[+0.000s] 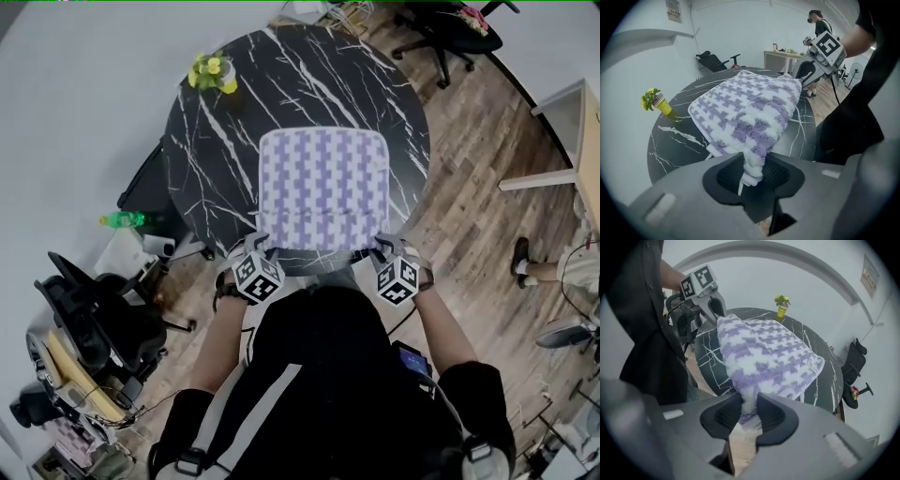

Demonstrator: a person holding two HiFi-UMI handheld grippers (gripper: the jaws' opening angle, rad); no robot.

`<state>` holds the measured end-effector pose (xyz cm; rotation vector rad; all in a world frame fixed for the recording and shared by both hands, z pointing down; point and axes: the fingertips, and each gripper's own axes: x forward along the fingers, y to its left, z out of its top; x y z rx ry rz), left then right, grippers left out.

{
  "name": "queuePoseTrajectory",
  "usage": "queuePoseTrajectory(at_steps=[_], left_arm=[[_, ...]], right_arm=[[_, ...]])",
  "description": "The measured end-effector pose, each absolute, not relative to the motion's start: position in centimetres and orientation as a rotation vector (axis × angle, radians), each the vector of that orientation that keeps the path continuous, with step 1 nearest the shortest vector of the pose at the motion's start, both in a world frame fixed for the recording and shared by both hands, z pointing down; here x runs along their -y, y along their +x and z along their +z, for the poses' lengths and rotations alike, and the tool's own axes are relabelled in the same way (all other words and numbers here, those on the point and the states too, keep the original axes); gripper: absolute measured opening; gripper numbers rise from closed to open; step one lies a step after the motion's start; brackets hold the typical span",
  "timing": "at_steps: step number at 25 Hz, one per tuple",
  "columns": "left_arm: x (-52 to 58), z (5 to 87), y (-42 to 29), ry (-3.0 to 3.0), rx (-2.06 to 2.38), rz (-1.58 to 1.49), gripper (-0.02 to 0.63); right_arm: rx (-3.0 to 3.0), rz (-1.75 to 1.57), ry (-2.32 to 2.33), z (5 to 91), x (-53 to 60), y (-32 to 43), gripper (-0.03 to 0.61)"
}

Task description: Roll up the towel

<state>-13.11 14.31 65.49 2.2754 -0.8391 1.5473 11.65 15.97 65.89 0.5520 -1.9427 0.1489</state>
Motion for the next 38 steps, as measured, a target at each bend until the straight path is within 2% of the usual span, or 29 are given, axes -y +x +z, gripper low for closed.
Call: queuePoseTrajectory(at_steps=[5, 12, 24, 38], left_arm=[[-14.4, 65.6, -13.1, 2.253, 0.818, 1.537, 0.129], [-12.6, 63.9, -13.5, 2.196, 0.829, 1.338, 0.153], [-6.0, 61.3, -13.6, 2.193, 0.908, 1.284, 0.181], [0.0, 62.7, -14.2, 2.195, 1.038, 1.331, 0.189]], right_arm=[[1.94, 0.174, 0.559, 65.7, -15.8, 11.5, 0.097], [1.983, 0.253, 0.614, 63.6, -13.5, 11.5, 0.118], [2.003, 0.23, 0.678, 61.1, -6.2, 12.4, 0.15], [1.971, 0.279, 0.737, 63.4, -0.2, 12.4, 0.156]])
